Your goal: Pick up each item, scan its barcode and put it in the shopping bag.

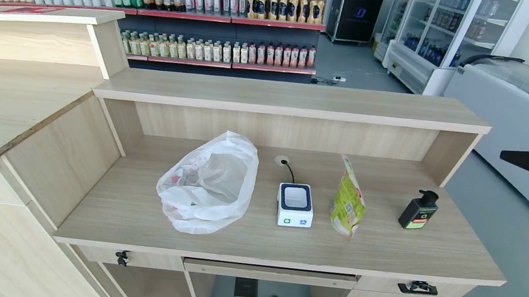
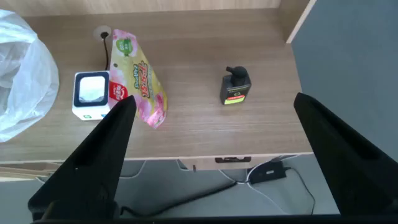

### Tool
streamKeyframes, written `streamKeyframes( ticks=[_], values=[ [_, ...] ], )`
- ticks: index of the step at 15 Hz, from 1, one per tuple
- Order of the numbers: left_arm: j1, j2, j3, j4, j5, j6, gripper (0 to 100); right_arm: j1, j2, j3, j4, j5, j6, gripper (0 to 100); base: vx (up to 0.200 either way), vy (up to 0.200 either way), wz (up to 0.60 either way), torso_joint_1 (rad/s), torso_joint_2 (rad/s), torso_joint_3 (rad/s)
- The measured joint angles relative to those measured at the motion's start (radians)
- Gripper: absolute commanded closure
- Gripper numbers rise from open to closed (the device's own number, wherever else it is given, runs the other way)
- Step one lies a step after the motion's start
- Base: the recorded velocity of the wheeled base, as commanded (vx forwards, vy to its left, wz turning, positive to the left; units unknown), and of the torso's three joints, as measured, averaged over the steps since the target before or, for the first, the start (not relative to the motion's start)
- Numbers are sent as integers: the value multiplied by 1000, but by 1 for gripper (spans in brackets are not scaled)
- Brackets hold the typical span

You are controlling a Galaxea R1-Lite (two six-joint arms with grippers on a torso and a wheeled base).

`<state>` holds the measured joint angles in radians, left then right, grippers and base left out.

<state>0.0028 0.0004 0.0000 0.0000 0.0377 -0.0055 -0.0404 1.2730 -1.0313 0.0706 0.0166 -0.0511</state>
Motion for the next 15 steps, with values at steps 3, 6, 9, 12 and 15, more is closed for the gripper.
streamKeyframes(
  ticks=[3, 6, 9, 12, 15],
  values=[
    [0, 0, 0, 0, 0, 0, 0, -30, 81, -27, 8, 99, 28, 0, 0, 0, 0, 0, 0, 0],
    [0, 0, 0, 0, 0, 0, 0, -62, 208, -142, 69, 144, 33, 0, 0, 0, 0, 0, 0, 0],
    [0, 0, 0, 0, 0, 0, 0, -75, 330, -244, 172, 211, 28, 0, 0, 0, 0, 0, 0, 0],
    [0, 0, 0, 0, 0, 0, 0, -56, 428, -264, 167, 240, 7, 0, 0, 0, 0, 0, 0, 0],
    [0, 0, 0, 0, 0, 0, 0, -31, 520, -284, 113, 268, -5, 0, 0, 0, 0, 0, 0, 0]
  ],
)
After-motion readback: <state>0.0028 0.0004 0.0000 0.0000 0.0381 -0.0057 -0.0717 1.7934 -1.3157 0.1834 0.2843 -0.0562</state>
